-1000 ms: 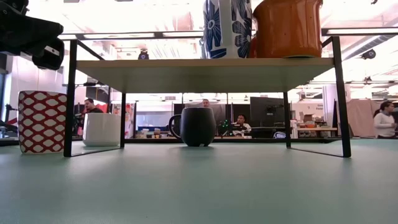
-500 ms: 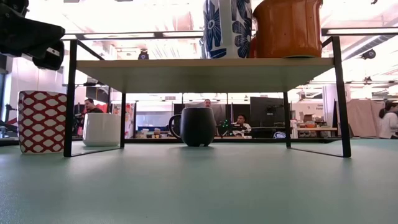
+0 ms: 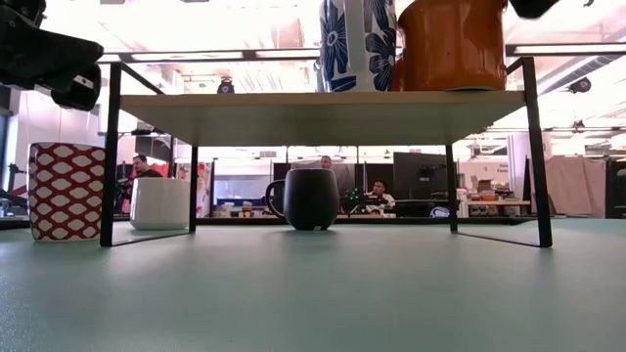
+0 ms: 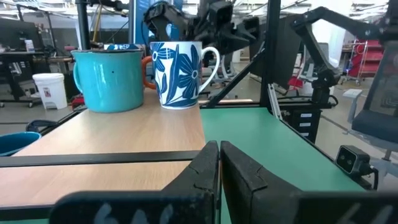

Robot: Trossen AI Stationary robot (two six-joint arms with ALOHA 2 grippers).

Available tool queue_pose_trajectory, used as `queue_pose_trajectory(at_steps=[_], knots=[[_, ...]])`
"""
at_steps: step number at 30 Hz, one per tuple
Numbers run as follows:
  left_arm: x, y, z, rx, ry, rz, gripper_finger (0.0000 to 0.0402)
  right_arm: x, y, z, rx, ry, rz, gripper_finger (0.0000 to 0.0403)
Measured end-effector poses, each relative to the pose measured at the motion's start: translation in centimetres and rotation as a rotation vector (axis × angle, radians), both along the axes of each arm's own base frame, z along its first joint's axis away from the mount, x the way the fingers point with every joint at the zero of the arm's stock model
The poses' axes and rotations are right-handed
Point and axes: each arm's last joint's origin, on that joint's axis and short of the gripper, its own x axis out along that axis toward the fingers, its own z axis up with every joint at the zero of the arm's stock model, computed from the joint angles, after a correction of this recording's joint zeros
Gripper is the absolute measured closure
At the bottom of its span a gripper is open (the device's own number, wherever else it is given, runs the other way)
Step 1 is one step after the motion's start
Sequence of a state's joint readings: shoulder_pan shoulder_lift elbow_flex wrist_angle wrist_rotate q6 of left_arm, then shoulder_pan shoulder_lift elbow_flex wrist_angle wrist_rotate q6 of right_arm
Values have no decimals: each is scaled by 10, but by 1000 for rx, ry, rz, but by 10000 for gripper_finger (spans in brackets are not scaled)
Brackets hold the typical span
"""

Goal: Place coffee mugs
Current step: Put the black blue mug on the shelf

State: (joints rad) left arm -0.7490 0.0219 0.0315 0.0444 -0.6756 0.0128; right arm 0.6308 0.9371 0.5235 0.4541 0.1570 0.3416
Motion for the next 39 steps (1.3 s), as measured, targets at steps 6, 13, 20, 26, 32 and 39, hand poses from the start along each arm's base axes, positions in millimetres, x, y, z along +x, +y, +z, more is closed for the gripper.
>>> queue_pose_trajectory(at_steps=[6, 13, 20, 26, 32, 39], knots=[[0, 1, 1, -9, -6, 40, 402, -14, -10, -28, 133, -189, -3, 335], [0, 1, 1, 1, -12, 41, 402, -20, -20, -46, 135, -191, -154, 335], [0, 3, 8, -50, -65, 59, 402, -22, -24, -53, 139, -163, -229, 335], [-6, 12, 32, -153, -246, 218, 402, -22, -24, -55, 129, -154, -240, 335], [-10, 22, 39, -199, -246, 476, 402, -21, -24, -54, 133, -158, -238, 335], [-9, 22, 49, -174, -280, 405, 402, -21, -24, -53, 134, -160, -238, 335]])
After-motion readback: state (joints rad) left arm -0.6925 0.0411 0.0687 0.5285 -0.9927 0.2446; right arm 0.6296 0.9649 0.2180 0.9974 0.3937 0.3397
